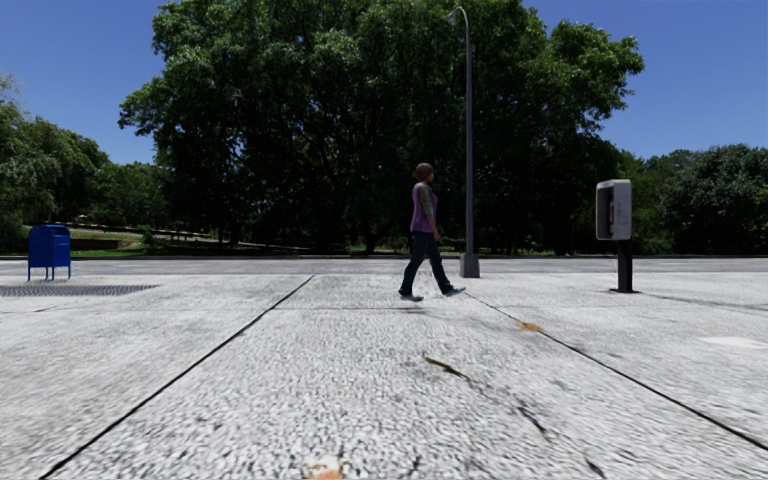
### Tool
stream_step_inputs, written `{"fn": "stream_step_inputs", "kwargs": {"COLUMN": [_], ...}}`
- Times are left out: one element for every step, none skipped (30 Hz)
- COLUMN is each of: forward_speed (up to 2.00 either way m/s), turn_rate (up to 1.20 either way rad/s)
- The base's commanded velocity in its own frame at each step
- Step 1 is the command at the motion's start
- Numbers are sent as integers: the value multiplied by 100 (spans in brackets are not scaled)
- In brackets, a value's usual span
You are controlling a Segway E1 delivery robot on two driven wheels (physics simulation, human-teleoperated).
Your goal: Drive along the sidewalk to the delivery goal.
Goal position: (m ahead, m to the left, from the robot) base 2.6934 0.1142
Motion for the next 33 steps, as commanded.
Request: {"fn": "stream_step_inputs", "kwargs": {"forward_speed": [200, 200, 200, 200, 200, 200, 200, 200, 200, 200, 200, 200, 200, 200, 200, 200, 200, 200, 200, 200, 200, 200, 200, 200, 200, 200, 200, 200, 200, 200, 200, 200, 200], "turn_rate": [0, 0, 0, 0, 0, 0, 0, 0, 0, 0, 0, 0, 0, 0, 0, 0, 0, 0, 0, 0, 0, 0, 0, 0, 0, 0, 0, 0, 0, 0, 0, 0, 0]}}
